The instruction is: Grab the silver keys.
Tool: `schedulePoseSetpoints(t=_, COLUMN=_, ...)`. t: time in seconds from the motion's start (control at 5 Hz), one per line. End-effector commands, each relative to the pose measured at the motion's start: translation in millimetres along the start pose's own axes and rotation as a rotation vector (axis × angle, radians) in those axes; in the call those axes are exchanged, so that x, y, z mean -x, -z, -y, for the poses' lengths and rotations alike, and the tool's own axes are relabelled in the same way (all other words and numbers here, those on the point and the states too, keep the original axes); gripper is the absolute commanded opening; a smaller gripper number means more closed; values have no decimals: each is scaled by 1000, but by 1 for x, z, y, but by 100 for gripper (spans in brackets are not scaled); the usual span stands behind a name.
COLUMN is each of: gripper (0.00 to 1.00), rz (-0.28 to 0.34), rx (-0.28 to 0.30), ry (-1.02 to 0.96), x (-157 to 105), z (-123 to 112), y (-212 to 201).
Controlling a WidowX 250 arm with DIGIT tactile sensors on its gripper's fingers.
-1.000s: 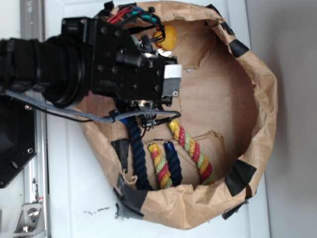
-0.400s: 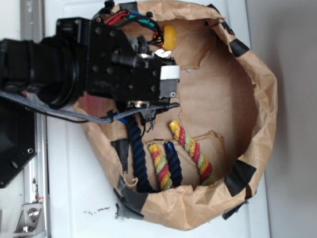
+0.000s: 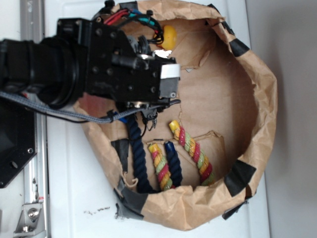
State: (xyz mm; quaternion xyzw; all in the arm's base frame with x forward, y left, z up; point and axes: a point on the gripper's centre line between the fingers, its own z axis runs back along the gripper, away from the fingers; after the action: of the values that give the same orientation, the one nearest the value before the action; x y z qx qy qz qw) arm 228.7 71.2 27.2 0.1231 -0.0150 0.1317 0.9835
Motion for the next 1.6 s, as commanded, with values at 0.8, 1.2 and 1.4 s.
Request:
schedulePoseSetpoints(t=0.8, gripper=0, rz=202, rx=317, ry=-4, x=-27, z=18, y=-141)
schedulePoseSetpoints(t=1.2, gripper=100, rz=119, rx=165, ry=-29, x=-23, z=-6, y=-108)
schedulePoseSetpoints(t=1.4, gripper=100, rz=57, rx=97, ry=-25, x=-16, z=-23, y=-84)
